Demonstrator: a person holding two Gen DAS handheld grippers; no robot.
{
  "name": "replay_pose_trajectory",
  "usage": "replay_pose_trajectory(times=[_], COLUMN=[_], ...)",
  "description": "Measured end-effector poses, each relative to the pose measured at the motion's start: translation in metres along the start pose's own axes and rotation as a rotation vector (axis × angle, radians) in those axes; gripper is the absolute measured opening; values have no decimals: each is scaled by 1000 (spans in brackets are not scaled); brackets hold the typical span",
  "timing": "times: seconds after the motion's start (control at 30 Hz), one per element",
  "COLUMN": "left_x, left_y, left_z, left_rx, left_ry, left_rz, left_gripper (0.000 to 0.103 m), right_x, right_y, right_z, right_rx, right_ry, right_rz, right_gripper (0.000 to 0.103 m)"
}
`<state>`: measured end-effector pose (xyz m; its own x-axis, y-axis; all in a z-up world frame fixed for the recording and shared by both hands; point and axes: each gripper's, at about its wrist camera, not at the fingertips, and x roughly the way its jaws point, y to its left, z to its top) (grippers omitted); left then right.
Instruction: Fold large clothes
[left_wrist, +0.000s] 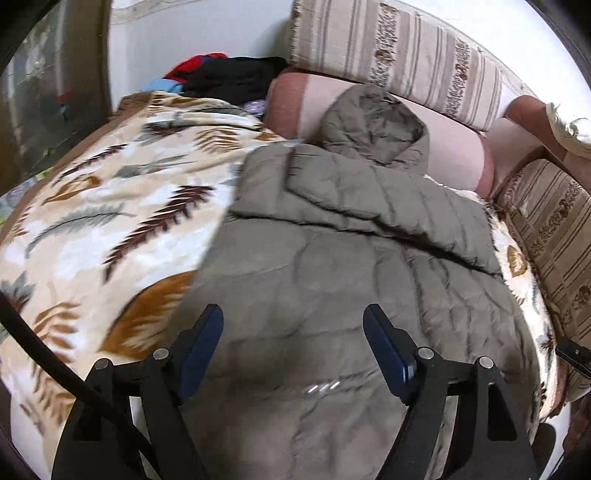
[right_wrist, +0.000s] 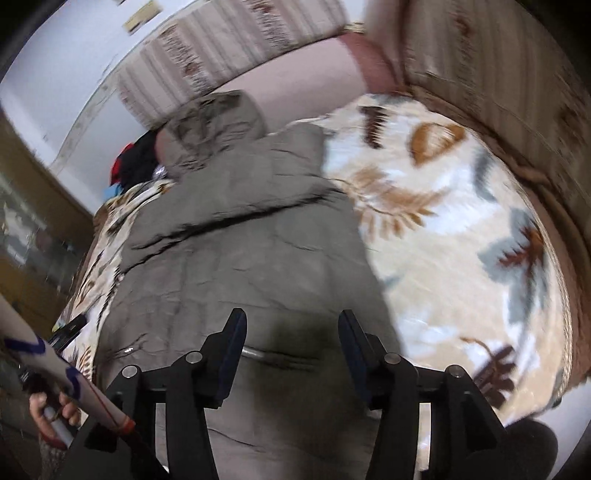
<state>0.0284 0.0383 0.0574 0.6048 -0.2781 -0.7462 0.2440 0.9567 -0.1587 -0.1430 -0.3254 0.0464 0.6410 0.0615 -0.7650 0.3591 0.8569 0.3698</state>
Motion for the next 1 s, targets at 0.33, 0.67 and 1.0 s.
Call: replay_pose_trajectory(times=[0.33,0.67,1.0], left_x=[57,79,105], left_y=[-22,5,23], left_z=[21,14,19], left_rx=[116,148,61], left_ry=[-107,-104,6], left_rz=[37,-42,-144], left_gripper=[77,77,77], right_x=[42,183,289], right_y=[129,240,301], right_z=[87,235,383], right_rx=[-226,-165,-40], right_ry=[37,109,-53], right_rz=[-41,-57,-75], right_gripper=[63,67,86])
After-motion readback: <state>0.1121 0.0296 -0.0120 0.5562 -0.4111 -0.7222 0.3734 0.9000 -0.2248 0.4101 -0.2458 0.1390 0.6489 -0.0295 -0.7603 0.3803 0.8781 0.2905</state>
